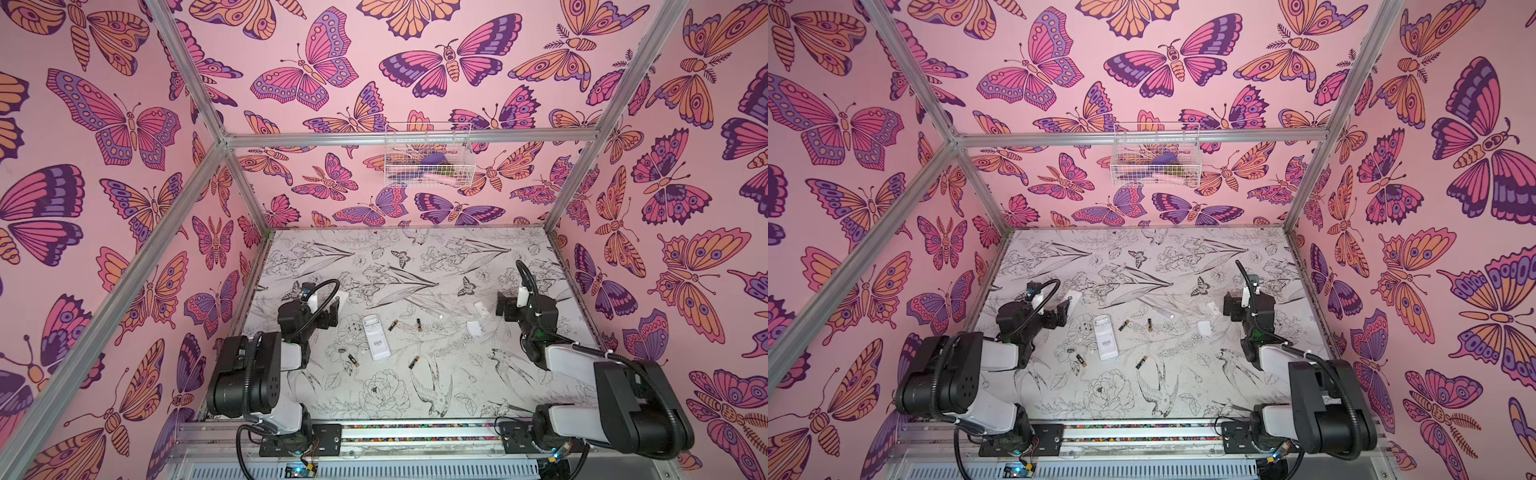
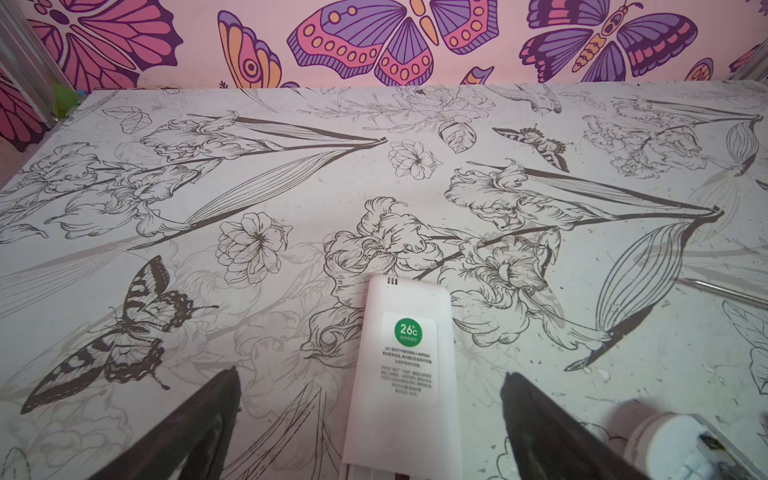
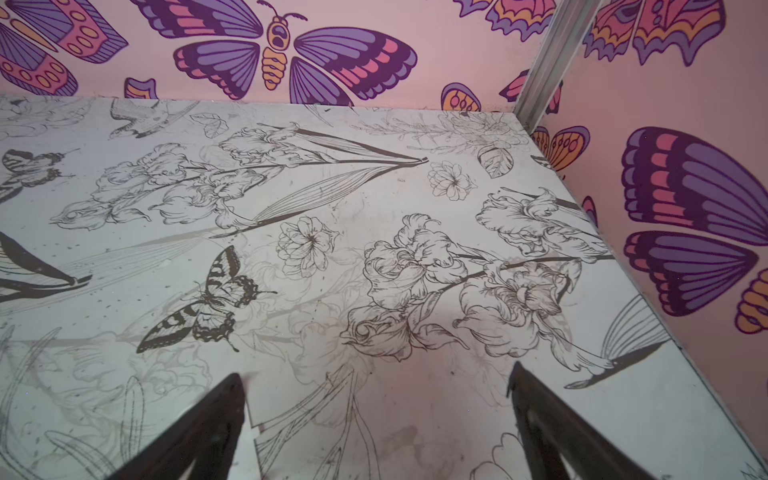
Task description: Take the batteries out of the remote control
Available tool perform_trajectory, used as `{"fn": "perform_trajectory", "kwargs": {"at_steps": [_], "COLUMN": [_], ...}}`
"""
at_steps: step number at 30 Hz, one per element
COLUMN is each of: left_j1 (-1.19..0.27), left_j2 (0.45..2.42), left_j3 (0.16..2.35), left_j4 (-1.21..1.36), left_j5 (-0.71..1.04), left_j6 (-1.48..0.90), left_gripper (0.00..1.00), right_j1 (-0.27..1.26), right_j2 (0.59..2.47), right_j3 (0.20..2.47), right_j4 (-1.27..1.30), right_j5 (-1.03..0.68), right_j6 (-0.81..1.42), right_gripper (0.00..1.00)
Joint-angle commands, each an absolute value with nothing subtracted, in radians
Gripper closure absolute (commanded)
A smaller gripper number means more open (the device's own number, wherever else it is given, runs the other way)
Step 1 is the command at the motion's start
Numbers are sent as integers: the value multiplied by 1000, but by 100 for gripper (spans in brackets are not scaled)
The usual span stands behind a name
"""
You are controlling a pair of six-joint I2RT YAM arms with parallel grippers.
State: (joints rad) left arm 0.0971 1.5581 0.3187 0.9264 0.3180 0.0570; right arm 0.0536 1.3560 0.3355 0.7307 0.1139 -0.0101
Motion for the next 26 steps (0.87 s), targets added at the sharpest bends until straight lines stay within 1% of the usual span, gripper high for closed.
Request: {"fn": "perform_trajectory", "kwargs": {"at_steps": [1,4,5,8,12,15,26], "left_j1": [94,92,92,92,91,85,61], "left_j2": [1551,1554,1554,1553,1554,1551,1543], "left_j3": [320,319,320,319,318,319,319], "left_j4": [950,957,958,956,961,953,941], "left_j5": [326,325,325,324,323,307,262], "left_j6": [48,48,48,48,48,52,61], "left_gripper": [0,0,1,0,1,0,0], "right_j1": [47,47,47,46,34,35,35], "right_j2": [1427,1532,1541,1502,1521,1502,1508], "right_j3": [318,310,311,398,375,392,396], "right_j4": [889,1034,1043,805,887,822,822], "right_j5": [88,98,106,231,234,217,213], "right_j6": [7,13,19,74,85,76,75], "right_gripper": [1,1,1,1,1,1,1]}}
